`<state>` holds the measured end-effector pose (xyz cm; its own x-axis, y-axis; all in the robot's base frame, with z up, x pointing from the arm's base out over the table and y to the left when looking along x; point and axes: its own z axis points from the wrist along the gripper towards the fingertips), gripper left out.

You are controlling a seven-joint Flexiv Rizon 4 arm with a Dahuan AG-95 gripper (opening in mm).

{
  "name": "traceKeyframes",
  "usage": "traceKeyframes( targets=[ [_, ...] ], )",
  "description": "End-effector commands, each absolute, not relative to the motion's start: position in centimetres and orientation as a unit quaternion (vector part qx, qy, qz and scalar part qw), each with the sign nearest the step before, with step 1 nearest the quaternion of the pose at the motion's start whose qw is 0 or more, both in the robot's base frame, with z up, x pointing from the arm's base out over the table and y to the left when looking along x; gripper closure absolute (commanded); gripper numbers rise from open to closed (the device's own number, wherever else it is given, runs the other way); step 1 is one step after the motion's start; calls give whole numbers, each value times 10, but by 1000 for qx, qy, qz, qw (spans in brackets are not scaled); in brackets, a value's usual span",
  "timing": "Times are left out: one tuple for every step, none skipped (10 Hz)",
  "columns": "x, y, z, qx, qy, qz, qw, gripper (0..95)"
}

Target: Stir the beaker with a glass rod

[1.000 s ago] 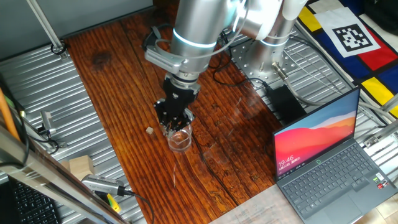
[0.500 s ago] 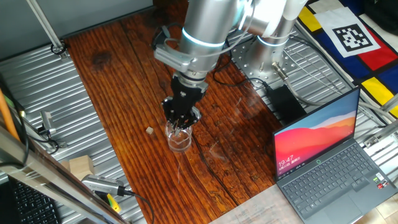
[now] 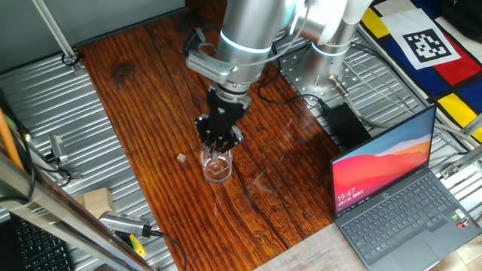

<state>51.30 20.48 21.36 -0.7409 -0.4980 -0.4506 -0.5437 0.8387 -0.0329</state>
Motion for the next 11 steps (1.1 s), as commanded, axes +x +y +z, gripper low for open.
traceKeyframes(
  targets=[
    [513,202,212,-282,931,51,227,950],
    [515,201,212,-283,930,51,228,950],
    [519,199,212,-283,930,51,228,950],
    [522,198,213,-285,930,51,228,950],
    [526,196,213,-285,930,51,228,950],
    [529,195,212,-286,929,51,228,950],
    [531,195,212,-286,929,51,228,950],
    [532,196,211,-285,929,52,229,950],
    [533,197,210,-285,929,51,229,950],
    [533,199,209,-284,930,51,229,950],
    [533,200,209,-284,929,50,229,950]
  ],
)
